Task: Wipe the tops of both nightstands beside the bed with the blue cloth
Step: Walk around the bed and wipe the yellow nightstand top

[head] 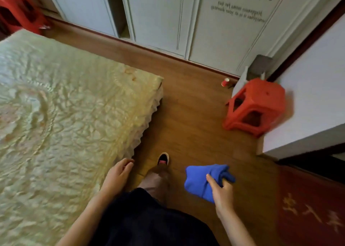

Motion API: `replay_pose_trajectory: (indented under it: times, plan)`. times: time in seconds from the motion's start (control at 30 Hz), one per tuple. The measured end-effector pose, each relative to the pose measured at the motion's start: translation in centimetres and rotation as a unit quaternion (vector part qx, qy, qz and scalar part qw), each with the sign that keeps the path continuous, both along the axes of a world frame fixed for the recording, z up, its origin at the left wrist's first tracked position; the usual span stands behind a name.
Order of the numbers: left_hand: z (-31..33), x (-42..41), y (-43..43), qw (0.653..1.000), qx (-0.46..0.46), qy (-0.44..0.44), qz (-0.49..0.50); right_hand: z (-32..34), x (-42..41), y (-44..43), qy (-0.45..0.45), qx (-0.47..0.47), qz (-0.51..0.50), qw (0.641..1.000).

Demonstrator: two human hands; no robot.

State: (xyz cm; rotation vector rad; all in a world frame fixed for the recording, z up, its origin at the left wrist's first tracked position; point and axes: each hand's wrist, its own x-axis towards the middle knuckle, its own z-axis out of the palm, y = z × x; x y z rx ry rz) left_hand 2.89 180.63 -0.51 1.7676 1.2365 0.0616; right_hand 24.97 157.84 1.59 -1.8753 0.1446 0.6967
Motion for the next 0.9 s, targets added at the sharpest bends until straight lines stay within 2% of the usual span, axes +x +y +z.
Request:
replay_pose_trajectory:
  times: [0.13, 0.3, 0.43, 0.57, 0.73, 0.9]
  plan:
    - [-0.1, 7.0, 8.8, 0.999, -0.029, -0.009, 0.027, -0.1, 8.1, 9.5, -0.013, 0.016, 0.034, 0.999]
    - [2.5, 18.1, 19.0, 0.999, -0.025, -0.002, -0.023, 2.1, 19.4, 19.6, -0.051, -0.003, 0.031, 0.998]
    - [4.6, 28.7, 24.7, 0.996, -0.033, -0.005, -0.085, 4.2, 27.9, 23.6, -0.072, -0.013, -0.009, 0.997]
    - [3.8, 38.8, 29.4, 0.992, -0.03, -0.011, -0.118, 4.1, 36.9, 25.7, -0.08, -0.026, -0.042, 0.996]
    - [2.6, 50.7, 33.6, 0.995, -0.039, -0.024, -0.084, 2.5, 50.2, 29.9, -0.085, -0.033, -0.035, 0.995]
    - [2.9, 57.5, 38.0, 1.0, -0.025, -0.011, 0.001, 2.3, 61.9, 38.8, -0.098, -0.059, 0.085, 0.99]
